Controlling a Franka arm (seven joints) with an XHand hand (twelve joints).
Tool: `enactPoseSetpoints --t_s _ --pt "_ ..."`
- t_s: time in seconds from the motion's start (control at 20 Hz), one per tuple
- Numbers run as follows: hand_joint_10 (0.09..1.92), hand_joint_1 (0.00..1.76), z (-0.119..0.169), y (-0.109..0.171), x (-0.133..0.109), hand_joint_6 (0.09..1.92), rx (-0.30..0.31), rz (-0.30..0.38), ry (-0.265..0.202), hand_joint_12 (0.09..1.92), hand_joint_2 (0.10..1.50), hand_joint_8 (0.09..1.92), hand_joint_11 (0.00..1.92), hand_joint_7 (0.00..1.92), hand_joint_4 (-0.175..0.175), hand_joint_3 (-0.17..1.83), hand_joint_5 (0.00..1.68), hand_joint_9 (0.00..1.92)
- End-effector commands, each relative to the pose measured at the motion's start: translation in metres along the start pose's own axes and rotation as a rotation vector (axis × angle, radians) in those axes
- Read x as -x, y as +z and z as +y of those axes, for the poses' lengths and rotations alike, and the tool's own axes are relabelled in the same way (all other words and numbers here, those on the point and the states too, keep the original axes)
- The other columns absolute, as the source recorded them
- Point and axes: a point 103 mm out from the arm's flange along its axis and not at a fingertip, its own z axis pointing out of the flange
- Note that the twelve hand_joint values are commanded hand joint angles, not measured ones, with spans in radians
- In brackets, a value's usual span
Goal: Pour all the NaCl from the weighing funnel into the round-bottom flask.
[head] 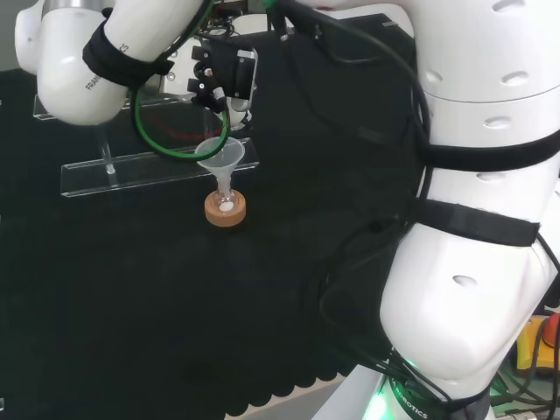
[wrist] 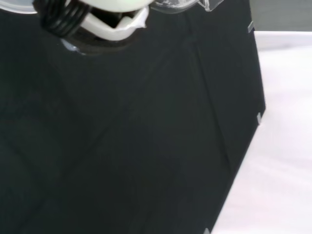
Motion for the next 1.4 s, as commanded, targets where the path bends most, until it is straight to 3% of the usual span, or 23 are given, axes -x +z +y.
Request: enactPoseSetpoints --t_s 0.05,0.35,0.8,1.4 --pt "0.5 1.06 0.0 -0.005 -0.001 1.09 -0.012 -0.062 0.008 1.28 0.72 0.68 0.41 0.64 0.175 0.75 1.05 0.87" --pt "0.51 1.06 0.0 -0.006 -0.002 1.1 -0.005 -0.098 0.004 1.28 0.72 0.68 0.41 0.64 0.175 0.76 1.05 0.87" --pt "0.51 1.06 0.0 -0.005 -0.002 1.1 -0.004 -0.085 0.006 1.28 0.71 0.68 0.41 0.64 0.175 0.76 1.05 0.87" --pt "0.51 1.06 0.0 0.01 0.011 1.1 0.037 0.062 0.009 1.28 0.71 0.68 0.41 0.65 0.175 0.77 1.05 0.87"
